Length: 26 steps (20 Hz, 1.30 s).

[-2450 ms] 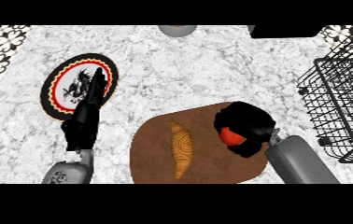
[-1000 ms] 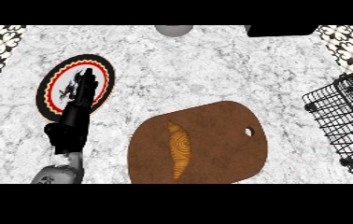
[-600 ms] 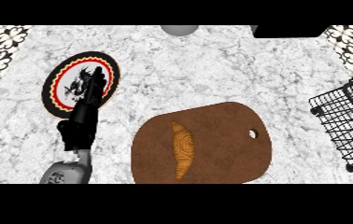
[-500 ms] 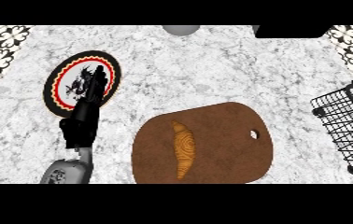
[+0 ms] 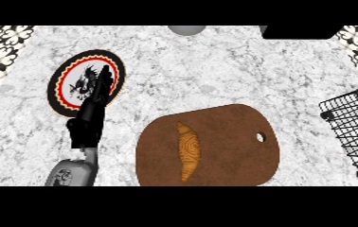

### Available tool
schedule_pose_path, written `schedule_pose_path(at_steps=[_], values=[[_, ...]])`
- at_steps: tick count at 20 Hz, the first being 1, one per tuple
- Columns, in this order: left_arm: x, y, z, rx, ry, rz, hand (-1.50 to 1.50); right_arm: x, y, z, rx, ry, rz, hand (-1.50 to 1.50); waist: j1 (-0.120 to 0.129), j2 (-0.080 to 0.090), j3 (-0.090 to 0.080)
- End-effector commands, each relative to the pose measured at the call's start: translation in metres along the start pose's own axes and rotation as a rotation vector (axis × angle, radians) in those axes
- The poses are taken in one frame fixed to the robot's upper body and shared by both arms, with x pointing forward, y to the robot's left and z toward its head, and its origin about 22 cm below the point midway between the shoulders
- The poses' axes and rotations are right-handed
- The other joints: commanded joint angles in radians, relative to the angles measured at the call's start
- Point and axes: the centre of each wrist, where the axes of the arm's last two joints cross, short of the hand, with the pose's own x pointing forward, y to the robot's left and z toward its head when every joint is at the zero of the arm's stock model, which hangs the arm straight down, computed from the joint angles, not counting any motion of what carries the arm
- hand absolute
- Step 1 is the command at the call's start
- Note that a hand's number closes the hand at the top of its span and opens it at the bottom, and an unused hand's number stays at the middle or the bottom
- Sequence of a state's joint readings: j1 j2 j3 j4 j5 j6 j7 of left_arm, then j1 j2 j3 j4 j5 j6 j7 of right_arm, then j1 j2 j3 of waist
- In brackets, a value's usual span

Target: Pick the tomato from the cutting board and place it in the tiered basket

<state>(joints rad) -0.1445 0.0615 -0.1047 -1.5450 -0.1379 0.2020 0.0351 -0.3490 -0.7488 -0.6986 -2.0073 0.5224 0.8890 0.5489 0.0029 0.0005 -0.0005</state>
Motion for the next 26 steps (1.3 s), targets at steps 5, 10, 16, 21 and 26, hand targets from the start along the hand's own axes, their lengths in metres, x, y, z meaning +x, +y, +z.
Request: schedule_pose_path(at_steps=[5,10,16,21,26], values=[[0.013,-0.004,-0.010,-0.011,-0.001,0.008,0.00,-0.025,0.048,-0.041,-0.014,0.013,0.101,1.50,0.002,0.002,0.001],[0.017,0.001,0.000,-0.005,-0.017,0.013,0.00,-0.053,0.058,-0.065,0.053,0.139,-0.102,1.50,0.012,0.001,0.001],[-0.003,0.017,0.006,0.000,0.009,0.013,0.00,-0.058,0.064,-0.074,0.089,0.129,-0.299,-1.50,0.001,-0.001,0.000],[-0.010,-0.003,0.013,0.014,0.005,0.005,0.00,-0.077,0.056,-0.069,-0.023,0.149,-0.509,-1.50,-0.006,-0.003,0.000],[-0.009,-0.012,0.002,0.019,0.011,-0.002,0.00,-0.132,0.006,-0.059,-0.169,0.285,-0.622,-1.50,-0.018,-0.001,0.000]])
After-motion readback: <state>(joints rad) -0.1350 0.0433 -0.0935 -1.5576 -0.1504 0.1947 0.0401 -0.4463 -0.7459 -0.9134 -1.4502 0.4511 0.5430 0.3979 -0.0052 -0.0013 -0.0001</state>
